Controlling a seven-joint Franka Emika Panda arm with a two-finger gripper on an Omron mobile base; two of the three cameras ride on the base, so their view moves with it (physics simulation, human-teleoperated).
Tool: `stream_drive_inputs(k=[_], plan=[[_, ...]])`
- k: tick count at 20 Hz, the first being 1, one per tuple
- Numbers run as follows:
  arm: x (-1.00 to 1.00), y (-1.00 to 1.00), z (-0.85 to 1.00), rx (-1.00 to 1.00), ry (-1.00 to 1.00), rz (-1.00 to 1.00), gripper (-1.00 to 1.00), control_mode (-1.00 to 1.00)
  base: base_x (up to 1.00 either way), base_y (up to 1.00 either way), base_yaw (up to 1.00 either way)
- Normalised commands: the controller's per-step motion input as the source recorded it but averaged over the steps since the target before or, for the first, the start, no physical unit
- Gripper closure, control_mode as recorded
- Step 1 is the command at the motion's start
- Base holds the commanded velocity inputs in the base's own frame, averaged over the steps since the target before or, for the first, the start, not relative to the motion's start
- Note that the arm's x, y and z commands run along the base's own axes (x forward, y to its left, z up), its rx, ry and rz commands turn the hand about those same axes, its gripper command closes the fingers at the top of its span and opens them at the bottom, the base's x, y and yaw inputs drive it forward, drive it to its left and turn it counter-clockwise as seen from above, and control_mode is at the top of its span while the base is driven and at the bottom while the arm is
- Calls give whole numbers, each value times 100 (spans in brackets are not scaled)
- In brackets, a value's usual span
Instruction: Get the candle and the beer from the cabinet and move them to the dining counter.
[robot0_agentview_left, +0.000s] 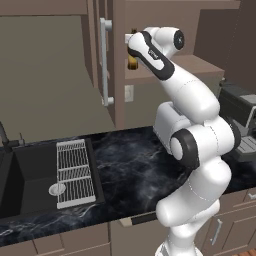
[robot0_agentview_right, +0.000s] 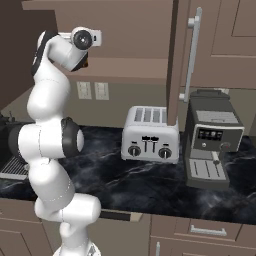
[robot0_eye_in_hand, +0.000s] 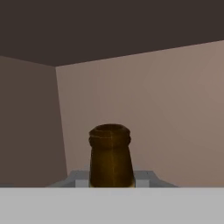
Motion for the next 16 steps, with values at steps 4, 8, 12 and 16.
stream_drive_inputs(k=[4,8,12,16], plan=[[0,0,0,0,0,0,100,-100,0,0,0],[0,0,0,0,0,0,100,-100,0,0,0],[0,0,0,0,0,0,100,-100,0,0,0],[0,-18,0,0,0,0,100,-100,0,0,0]])
